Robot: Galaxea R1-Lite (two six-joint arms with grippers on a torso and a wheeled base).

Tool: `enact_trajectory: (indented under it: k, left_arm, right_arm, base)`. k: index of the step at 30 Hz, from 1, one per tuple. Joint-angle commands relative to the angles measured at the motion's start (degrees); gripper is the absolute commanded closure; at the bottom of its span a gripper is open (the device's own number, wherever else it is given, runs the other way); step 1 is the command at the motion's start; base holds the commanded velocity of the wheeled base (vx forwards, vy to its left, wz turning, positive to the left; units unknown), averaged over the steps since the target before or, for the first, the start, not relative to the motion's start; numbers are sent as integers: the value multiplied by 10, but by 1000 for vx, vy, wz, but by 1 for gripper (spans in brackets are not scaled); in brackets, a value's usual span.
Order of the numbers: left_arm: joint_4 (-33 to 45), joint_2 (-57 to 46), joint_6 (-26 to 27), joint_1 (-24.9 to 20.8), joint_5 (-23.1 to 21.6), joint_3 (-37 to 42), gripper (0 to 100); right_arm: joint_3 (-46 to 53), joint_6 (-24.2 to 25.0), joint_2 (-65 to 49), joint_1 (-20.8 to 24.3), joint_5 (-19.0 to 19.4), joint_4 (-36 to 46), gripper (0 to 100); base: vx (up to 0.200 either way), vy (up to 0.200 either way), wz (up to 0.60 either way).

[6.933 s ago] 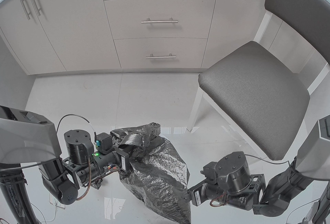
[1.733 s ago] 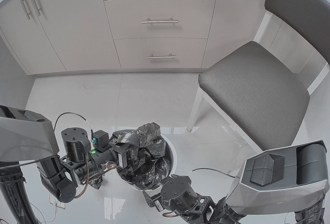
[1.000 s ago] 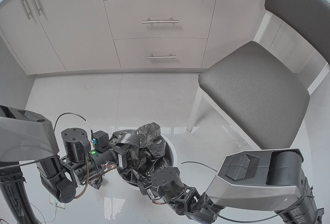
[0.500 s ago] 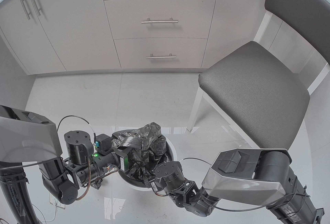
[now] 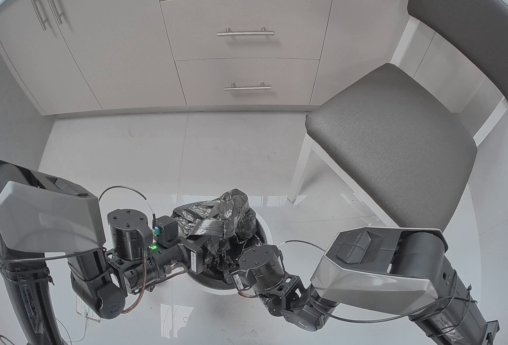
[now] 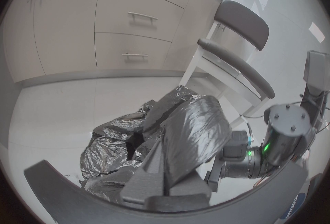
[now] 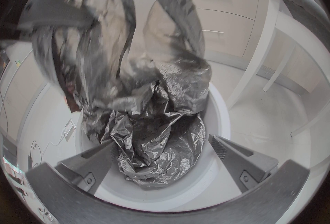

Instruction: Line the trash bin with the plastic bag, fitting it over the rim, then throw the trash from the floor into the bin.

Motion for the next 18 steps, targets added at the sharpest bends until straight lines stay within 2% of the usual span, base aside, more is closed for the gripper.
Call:
enact_trajectory:
  k: [1,11,18]
  left_arm:
    - [0,35,1,-23,0,12,100]
    - [-1,80,7,-45,1,9,100]
    - [-1,118,16,-56,2,3,100]
  right_arm:
    - [41,6,-50,-4,-8,0,0]
    - [235,12,-183,-18,-4,-19,0]
    - [265,15,-194,-63,-10,-76,0]
  base:
    - [0,0,0]
    - [0,0,0]
    - [0,0,0]
